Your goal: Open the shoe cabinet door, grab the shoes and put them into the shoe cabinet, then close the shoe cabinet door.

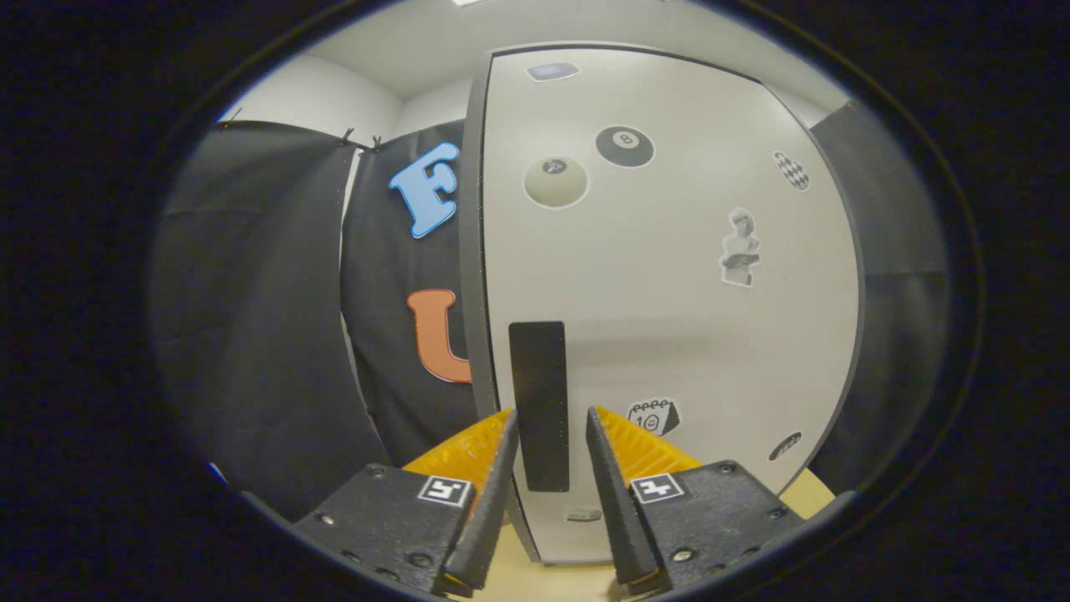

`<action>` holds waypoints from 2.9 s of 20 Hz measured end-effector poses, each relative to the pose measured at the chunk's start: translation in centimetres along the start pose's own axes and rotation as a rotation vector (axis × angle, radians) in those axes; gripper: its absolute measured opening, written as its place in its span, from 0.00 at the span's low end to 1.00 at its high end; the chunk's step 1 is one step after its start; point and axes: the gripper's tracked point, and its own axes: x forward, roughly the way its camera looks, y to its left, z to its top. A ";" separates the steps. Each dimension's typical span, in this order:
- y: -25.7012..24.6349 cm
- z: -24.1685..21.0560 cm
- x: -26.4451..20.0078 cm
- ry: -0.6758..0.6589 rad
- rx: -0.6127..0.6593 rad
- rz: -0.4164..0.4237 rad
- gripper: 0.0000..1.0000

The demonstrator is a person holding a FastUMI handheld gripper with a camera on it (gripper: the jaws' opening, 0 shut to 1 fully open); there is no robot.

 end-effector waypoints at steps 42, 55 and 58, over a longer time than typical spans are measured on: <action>-8.2 -1.5 -13.0 0.016 -0.091 0.200 0.30; -17.5 -0.7 -14.8 -0.057 -0.126 -0.116 0.13; -23.5 0.0 -16.1 -0.082 -0.089 -0.222 0.06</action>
